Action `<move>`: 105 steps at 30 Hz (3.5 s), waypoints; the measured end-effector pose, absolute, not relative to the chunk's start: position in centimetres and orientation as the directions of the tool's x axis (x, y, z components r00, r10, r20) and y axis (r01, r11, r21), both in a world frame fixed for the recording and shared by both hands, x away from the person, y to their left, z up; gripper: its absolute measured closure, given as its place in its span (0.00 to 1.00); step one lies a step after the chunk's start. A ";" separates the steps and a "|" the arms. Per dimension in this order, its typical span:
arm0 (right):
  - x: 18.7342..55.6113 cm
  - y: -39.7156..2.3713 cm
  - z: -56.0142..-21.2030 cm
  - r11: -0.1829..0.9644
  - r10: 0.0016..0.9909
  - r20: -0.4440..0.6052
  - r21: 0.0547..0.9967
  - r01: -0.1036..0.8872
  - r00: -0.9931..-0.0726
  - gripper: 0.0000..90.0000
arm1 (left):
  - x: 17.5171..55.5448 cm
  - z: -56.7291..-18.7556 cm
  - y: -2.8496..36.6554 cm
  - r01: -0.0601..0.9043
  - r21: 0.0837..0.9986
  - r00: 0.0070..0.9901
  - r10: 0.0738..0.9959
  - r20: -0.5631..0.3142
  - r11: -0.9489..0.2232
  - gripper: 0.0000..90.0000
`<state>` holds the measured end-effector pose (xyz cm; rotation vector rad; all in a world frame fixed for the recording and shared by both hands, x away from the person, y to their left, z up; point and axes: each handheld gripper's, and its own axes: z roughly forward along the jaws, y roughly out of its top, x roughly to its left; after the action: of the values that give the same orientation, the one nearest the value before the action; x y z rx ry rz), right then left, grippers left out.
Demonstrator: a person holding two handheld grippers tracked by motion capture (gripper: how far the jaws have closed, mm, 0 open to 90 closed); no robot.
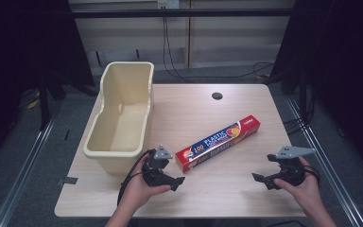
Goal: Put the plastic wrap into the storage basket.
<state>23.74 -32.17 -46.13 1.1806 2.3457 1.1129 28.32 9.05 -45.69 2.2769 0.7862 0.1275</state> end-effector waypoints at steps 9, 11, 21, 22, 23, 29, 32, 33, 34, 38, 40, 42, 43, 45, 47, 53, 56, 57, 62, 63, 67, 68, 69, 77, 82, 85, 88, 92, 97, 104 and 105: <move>23.5 -32.1 -46.5 0.370 0.776 0.088 0.739 0.563 -0.625 0.03 | 28.5 -45.2 8.5 0.498 0.662 0.817 0.560 -0.141 -0.560 0.06; 23.5 -32.1 -46.6 0.378 0.772 0.085 0.735 0.562 -0.630 0.03 | 28.6 -45.0 8.4 0.503 0.667 0.816 0.557 -0.156 -0.549 0.06; 23.5 -32.0 -46.7 0.376 0.773 0.085 0.736 0.563 -0.628 0.03 | 29.3 -44.2 7.1 0.496 0.666 0.828 0.533 -0.171 -0.556 0.06; 23.5 -32.0 -46.7 0.376 0.773 0.085 0.736 0.563 -0.628 0.03 | 29.4 -44.1 7.0 0.494 0.661 0.831 0.531 -0.168 -0.565 0.06; 23.5 -32.0 -46.7 0.379 0.772 0.083 0.736 0.561 -0.630 0.03 | 29.5 -44.1 6.9 0.501 0.657 0.827 0.535 -0.172 -0.563 0.06; 23.5 -32.2 -46.8 0.377 0.773 0.088 0.733 0.566 -0.628 0.03 | 30.3 -43.6 6.3 0.501 0.659 0.827 0.534 -0.174 -0.561 0.07; 23.5 -32.2 -46.7 0.370 0.777 0.091 0.735 0.568 -0.623 0.03 | 30.6 -43.2 5.9 0.498 0.657 0.829 0.534 -0.168 -0.566 0.07; 23.5 -32.2 -46.7 0.369 0.775 0.094 0.735 0.569 -0.625 0.03 | 30.9 -42.9 5.4 0.502 0.660 0.827 0.532 -0.179 -0.559 0.07; 23.5 -32.2 -46.7 0.369 0.775 0.094 0.735 0.569 -0.625 0.03 | 30.9 -42.9 5.4 0.502 0.660 0.827 0.532 -0.179 -0.559 0.07; 23.5 -32.0 -46.7 0.375 0.771 0.091 0.735 0.564 -0.631 0.03 | 31.7 -42.5 4.7 0.497 0.658 0.832 0.525 -0.177 -0.566 0.07; 23.6 -32.0 -46.8 0.376 0.769 0.092 0.735 0.564 -0.633 0.03 | 32.0 -42.4 4.4 0.498 0.659 0.831 0.528 -0.176 -0.564 0.07; 23.6 -32.0 -46.8 0.376 0.771 0.089 0.735 0.564 -0.630 0.03 | 32.3 -42.3 4.1 0.496 0.652 0.834 0.525 -0.172 -0.573 0.07; 23.6 -32.1 -46.8 0.375 0.771 0.090 0.735 0.564 -0.630 0.03 | 32.4 -42.2 3.9 0.494 0.651 0.835 0.522 -0.172 -0.576 0.07; 23.6 -32.1 -46.8 0.376 0.770 0.091 0.735 0.564 -0.632 0.03 | 32.7 -42.2 3.7 0.494 0.648 0.838 0.516 -0.177 -0.580 0.07; 23.6 -32.1 -46.8 0.372 0.769 0.096 0.736 0.565 -0.631 0.03 | 33.1 -42.1 3.3 0.494 0.646 0.838 0.516 -0.176 -0.582 0.08; 23.7 -32.0 -46.8 0.375 0.767 0.095 0.736 0.563 -0.635 0.03 | 34.2 -42.0 2.0 0.494 0.650 0.839 0.512 -0.182 -0.577 0.08; 23.7 -31.9 -46.8 0.377 0.764 0.094 0.737 0.560 -0.638 0.03 | 34.7 -42.1 1.5 0.491 0.651 0.841 0.510 -0.180 -0.579 0.08; 23.7 -31.9 -46.8 0.377 0.764 0.094 0.737 0.560 -0.638 0.03 | 34.8 -42.1 1.3 0.490 0.652 0.841 0.509 -0.180 -0.579 0.08; 23.8 -31.9 -46.8 0.377 0.762 0.097 0.738 0.560 -0.640 0.03 | 35.6 -42.2 0.2 0.502 0.649 0.834 0.519 -0.188 -0.572 0.08; 23.8 -32.0 -46.8 0.374 0.762 0.098 0.739 0.560 -0.640 0.03 | 35.9 -42.2 0.0 0.497 0.642 0.838 0.514 -0.182 -0.584 0.08; 23.8 -32.1 -46.7 0.373 0.763 0.100 0.739 0.562 -0.638 0.03 | 36.3 -42.4 -0.6 0.509 0.640 0.833 0.518 -0.196 -0.575 0.08; 23.8 -32.1 -46.7 0.373 0.763 0.098 0.739 0.560 -0.638 0.03 | 36.5 -42.4 -0.8 0.496 0.637 0.841 0.510 -0.181 -0.590 0.08; 23.8 -32.1 -46.7 0.373 0.763 0.098 0.739 0.560 -0.638 0.03 | 36.7 -42.4 -1.0 0.498 0.633 0.841 0.509 -0.184 -0.593 0.08; 23.8 -32.2 -46.6 0.368 0.764 0.100 0.744 0.558 -0.637 0.03 | 37.9 -42.9 -2.4 0.507 0.619 0.839 0.508 -0.195 -0.599 0.09; 23.8 -32.2 -46.6 0.370 0.764 0.097 0.745 0.556 -0.638 0.03 | 38.5 -43.4 -3.1 0.509 0.611 0.839 0.508 -0.194 -0.606 0.09; 23.8 -32.2 -46.7 0.373 0.764 0.096 0.741 0.558 -0.638 0.03 | 38.8 -43.9 -3.7 0.513 0.603 0.839 0.505 -0.201 -0.611 0.09; 23.8 -32.1 -46.7 0.374 0.761 0.097 0.742 0.556 -0.641 0.03 | 38.9 -44.1 -4.0 0.513 0.602 0.840 0.503 -0.205 -0.611 0.09; 23.9 -32.0 -46.7 0.378 0.758 0.098 0.739 0.557 -0.644 0.03 | 39.3 -44.4 -4.5 0.512 0.599 0.841 0.501 -0.205 -0.616 0.09; 23.9 -32.1 -46.7 0.378 0.760 0.095 0.740 0.556 -0.643 0.03 | 39.6 -44.8 -5.0 0.515 0.589 0.841 0.501 -0.205 -0.623 0.10; 23.8 -32.1 -46.7 0.374 0.761 0.098 0.742 0.557 -0.641 0.03 | 39.9 -45.2 -5.7 0.526 0.583 0.836 0.503 -0.221 -0.619 0.10; 23.8 -32.1 -46.7 0.374 0.761 0.098 0.742 0.557 -0.641 0.03 | 40.0 -45.2 -5.8 0.522 0.581 0.838 0.503 -0.212 -0.624 0.10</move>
<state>23.85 -32.09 -46.69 1.1687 2.3757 1.1281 39.99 -5.79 -45.25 2.3604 0.7451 -0.0385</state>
